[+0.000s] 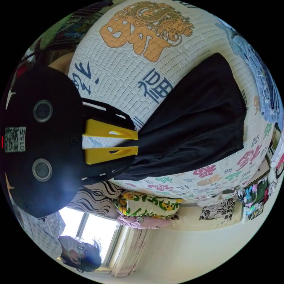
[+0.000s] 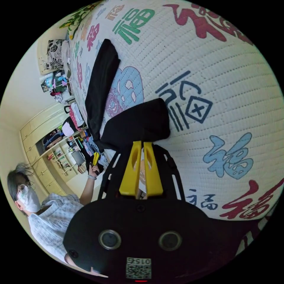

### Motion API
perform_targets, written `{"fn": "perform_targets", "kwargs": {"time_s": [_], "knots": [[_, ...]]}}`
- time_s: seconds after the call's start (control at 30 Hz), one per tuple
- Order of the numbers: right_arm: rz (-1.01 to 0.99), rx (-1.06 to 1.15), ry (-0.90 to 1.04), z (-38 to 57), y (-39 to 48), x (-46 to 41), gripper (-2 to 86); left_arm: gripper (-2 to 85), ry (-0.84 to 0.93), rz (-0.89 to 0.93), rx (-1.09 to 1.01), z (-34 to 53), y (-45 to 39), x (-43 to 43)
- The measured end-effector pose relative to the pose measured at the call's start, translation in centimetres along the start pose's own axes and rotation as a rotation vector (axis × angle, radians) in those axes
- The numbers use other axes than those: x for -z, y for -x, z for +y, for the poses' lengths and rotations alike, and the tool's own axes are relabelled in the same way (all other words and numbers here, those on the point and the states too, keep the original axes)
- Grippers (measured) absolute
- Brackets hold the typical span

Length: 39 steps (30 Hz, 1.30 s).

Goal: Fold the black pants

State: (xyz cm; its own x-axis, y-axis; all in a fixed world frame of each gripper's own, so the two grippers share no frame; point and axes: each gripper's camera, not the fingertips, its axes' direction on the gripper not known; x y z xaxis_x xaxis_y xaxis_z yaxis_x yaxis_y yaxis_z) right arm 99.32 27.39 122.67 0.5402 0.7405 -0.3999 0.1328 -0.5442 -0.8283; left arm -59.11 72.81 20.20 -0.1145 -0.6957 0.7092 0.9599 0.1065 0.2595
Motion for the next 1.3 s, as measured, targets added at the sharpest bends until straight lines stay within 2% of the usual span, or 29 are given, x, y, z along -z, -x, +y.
{"fn": "perform_targets", "kwargs": {"time_s": [0.17, 0.23, 0.37, 0.53, 0.67, 0.77, 0.93, 1.07, 1.13, 1.23, 1.3], "knots": [[-0.206, 0.060, -0.149, -0.4, 0.4, 4.3, 0.9, 2.8, 0.101, 0.001, -0.091, 0.6, -0.7, -2.3], [-0.177, 0.084, -0.200, -2.0, 0.7, 5.6, 1.7, 2.3, 0.127, 0.024, -0.115, 0.9, -0.7, -3.2], [0.043, 0.097, -0.275, -5.5, 0.6, 7.5, 6.4, 1.5, 0.173, 0.067, -0.118, 1.7, -0.1, -4.7], [0.305, 0.103, -0.240, -5.3, -2.3, 7.9, 8.1, 1.3, 0.174, 0.058, -0.099, 2.6, 1.3, -4.3], [0.223, 0.111, -0.184, -7.1, -5.0, 6.7, 7.5, 1.1, 0.140, 0.056, -0.030, 2.7, 3.6, -3.3], [0.175, 0.158, -0.202, -8.6, -5.0, 6.0, 1.4, 1.1, 0.108, 0.073, 0.009, 2.8, 4.7, -2.5], [0.205, 0.083, -0.172, -7.5, -6.1, 7.7, -0.2, 1.7, 0.056, 0.022, 0.007, 2.3, 4.7, 0.0], [0.122, -0.025, -0.106, -5.2, -9.4, 10.9, -0.2, 4.0, -0.108, -0.266, 0.003, 1.1, 4.3, 5.3], [0.162, -0.072, -0.075, -5.2, -10.7, 11.3, -0.1, 5.4, -0.161, -0.352, -0.017, 0.4, 4.5, 7.2], [0.145, -0.108, -0.093, -6.0, -12.4, 10.6, 0.8, 8.1, -0.212, -0.293, 0.031, -1.2, 6.3, 9.2], [0.156, -0.176, -0.124, -6.7, -14.0, 9.3, 3.5, 10.5, -0.230, -0.143, 0.134, -2.8, 8.9, 9.2]]}}
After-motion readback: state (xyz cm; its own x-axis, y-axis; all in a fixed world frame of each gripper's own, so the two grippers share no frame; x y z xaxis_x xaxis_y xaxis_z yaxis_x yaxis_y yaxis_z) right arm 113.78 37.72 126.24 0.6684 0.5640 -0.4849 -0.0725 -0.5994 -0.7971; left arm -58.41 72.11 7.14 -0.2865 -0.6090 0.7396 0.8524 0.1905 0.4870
